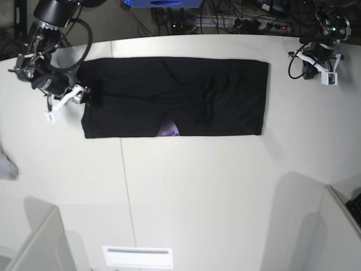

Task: Fold the T-shirt properly
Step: 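Release the left gripper and raise it away from the shirt, then grasp the shirt end with the right gripper and fold it toward the left gripper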

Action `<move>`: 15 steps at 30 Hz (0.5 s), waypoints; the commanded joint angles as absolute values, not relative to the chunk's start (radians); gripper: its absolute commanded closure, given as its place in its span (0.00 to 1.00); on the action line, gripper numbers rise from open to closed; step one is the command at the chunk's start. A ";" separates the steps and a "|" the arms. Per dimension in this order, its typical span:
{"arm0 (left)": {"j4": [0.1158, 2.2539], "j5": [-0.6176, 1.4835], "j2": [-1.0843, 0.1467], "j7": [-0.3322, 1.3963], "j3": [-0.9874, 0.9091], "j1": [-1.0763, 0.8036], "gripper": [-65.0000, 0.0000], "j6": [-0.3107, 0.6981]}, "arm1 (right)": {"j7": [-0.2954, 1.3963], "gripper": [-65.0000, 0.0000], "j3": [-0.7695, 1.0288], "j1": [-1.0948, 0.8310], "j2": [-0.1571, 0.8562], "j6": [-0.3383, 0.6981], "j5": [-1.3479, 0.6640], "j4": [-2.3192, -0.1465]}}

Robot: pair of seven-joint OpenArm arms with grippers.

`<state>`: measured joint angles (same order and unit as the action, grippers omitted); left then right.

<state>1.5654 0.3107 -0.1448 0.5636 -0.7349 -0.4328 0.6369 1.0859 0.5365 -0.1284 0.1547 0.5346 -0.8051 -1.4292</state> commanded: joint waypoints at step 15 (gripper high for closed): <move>1.577 0.309 -0.128 0.552 -0.535 -0.414 1.00 0.575 | 1.107 0.42 0.440 -0.142 0.137 0.529 -0.783 -1.434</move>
